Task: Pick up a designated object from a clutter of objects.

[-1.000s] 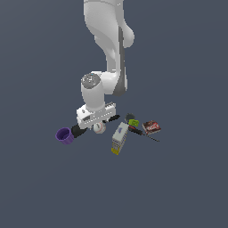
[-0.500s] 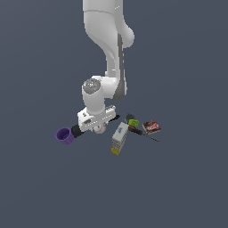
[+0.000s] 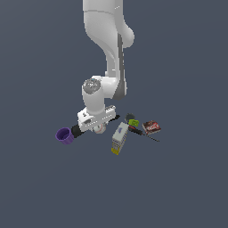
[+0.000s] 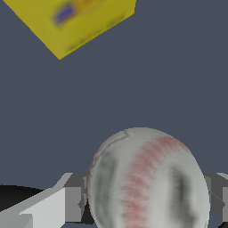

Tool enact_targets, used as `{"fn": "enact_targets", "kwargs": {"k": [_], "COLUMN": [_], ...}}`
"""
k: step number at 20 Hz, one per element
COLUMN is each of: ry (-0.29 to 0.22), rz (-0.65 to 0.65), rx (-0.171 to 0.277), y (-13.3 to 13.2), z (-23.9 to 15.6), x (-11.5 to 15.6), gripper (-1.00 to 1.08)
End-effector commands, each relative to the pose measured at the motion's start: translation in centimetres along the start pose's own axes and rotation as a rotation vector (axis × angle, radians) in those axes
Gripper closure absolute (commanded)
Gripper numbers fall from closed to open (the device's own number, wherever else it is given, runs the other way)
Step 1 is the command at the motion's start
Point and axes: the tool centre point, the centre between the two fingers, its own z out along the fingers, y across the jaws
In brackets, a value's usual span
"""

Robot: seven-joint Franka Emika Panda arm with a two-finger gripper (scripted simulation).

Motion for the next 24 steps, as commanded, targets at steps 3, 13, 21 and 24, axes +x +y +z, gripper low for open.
{"fn": "enact_targets", "kwargs": {"k": [3, 13, 21, 24], "ry": [0.000, 0.000, 0.000, 0.000], "rz": [0.000, 0.000, 0.000, 0.000], "rx": [0.000, 0.000, 0.000, 0.001], "y": [0.1, 0.6, 1.5, 1.9], "z": [-0.4, -4.6, -11.4, -14.4], "x": [-0.1, -0.8, -1.9, -2.3], "gripper": [1.08, 1.08, 1.08, 1.08]}}
